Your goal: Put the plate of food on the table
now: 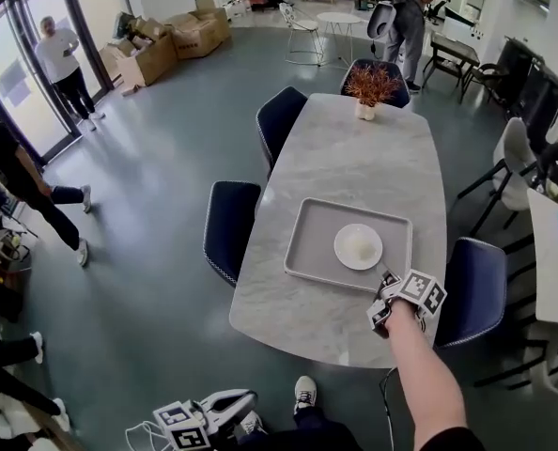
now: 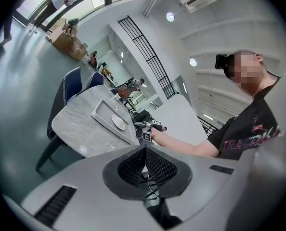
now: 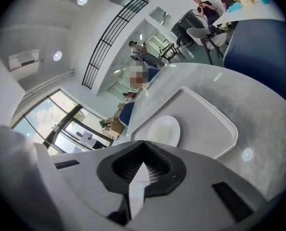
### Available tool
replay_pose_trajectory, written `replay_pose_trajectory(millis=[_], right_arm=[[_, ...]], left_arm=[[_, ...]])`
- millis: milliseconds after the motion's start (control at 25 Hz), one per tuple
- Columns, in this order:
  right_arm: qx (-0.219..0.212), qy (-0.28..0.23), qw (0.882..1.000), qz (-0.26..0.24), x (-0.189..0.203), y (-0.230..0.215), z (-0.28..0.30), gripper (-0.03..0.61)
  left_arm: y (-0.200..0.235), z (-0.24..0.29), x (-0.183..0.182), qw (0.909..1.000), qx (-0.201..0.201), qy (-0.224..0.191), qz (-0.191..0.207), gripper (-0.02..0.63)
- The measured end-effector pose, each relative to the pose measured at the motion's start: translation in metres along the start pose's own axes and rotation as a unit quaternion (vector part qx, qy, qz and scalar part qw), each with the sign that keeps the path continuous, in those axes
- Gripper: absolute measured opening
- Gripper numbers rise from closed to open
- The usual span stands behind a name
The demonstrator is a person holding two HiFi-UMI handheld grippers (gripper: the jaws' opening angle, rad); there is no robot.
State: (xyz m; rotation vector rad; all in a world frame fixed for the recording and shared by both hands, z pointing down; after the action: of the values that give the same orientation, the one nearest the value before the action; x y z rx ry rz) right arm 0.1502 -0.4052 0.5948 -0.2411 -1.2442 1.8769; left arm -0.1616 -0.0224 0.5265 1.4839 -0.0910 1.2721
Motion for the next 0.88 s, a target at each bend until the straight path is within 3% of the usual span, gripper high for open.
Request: replay_pose_trajectory(millis=[280,440,680,880], right_arm=[[-0.043,0.013,0.999,0.005,0.058,0.014,-0.055,0.009],[-0.058,0.017,0.998,-0.018,0.098,0.028,-0.093,0.009],[-0.085,0.032,0.993,-0.073,0.172,0.045,-0.151,0.009],[-0.097,0.051,0.991,-0.08,0.249,0.049,-0.201,0.009]], left_arm=[[0.003,-0.021,-0.004,0.9989,0.038,0.019,0.018,0.006],[0.003,-0.033,-0.008,0.9973,0.064,0.025,0.026,0.006],[0.001,-0.055,-0.006,0.9933,0.1,0.039,0.041,0.006],[-0.005,-0.078,-0.002,0.9874,0.134,0.059,0.06,0.006]])
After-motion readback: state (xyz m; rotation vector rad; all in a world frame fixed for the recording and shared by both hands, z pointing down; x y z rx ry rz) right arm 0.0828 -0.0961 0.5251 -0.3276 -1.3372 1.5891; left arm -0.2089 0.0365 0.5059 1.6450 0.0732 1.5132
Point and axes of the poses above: the fingertips, and each gripper's own axes: z forward along the fingers, y to its left, x out of its underside, the point moved 9 cm from there along -z, backward along the fingers, and after that the axes turned 10 degrees about z, right-handed, at the moved point
